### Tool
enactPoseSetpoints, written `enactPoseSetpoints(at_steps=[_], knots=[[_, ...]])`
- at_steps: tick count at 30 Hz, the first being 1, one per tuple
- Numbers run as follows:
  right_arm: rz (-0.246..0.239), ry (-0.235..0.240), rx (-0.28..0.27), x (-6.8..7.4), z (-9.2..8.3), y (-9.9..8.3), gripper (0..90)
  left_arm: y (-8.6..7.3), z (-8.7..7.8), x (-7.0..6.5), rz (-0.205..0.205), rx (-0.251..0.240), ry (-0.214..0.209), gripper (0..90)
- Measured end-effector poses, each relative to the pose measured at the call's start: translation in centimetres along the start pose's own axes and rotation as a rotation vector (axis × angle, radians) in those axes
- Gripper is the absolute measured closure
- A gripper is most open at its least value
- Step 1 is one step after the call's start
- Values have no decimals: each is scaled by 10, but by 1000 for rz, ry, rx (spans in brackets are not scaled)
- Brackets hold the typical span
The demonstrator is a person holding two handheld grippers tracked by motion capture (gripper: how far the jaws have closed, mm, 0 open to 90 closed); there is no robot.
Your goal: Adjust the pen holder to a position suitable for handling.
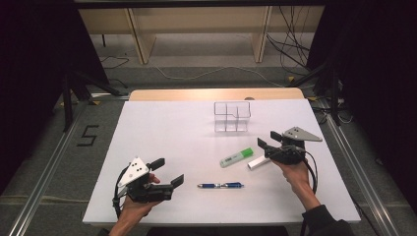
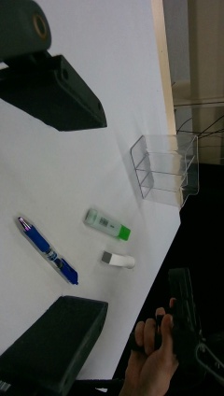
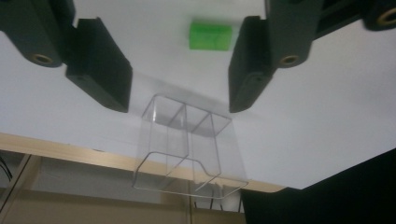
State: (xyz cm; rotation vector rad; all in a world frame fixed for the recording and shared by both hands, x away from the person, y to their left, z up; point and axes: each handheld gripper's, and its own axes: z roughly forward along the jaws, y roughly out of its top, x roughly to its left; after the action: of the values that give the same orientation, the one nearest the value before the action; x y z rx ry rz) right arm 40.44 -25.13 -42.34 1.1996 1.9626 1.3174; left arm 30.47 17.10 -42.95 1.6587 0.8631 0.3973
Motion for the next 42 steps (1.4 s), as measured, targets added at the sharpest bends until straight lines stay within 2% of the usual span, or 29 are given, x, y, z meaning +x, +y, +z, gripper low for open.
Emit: enactPoseSetpoints(at_steps=[4,9,17,26,29,42], knots=[[26,-25,0,-10,12,7,596,0,0,1,-4,-1,4,96],[63,-53,18,-21,28,15,716,0,0,1,-4,0,3,96],[58,-82,55,-31,51,23,895,0,0,1,-8,-4,3,96],[55,-116,100,-37,78,31,900,0,-1,0,-5,-5,2,96],[70,-135,121,-40,89,32,900,0,-1,1,-5,-8,3,96],[80,-151,178,-45,121,37,900,0,-2,2,-7,-11,-3,97]])
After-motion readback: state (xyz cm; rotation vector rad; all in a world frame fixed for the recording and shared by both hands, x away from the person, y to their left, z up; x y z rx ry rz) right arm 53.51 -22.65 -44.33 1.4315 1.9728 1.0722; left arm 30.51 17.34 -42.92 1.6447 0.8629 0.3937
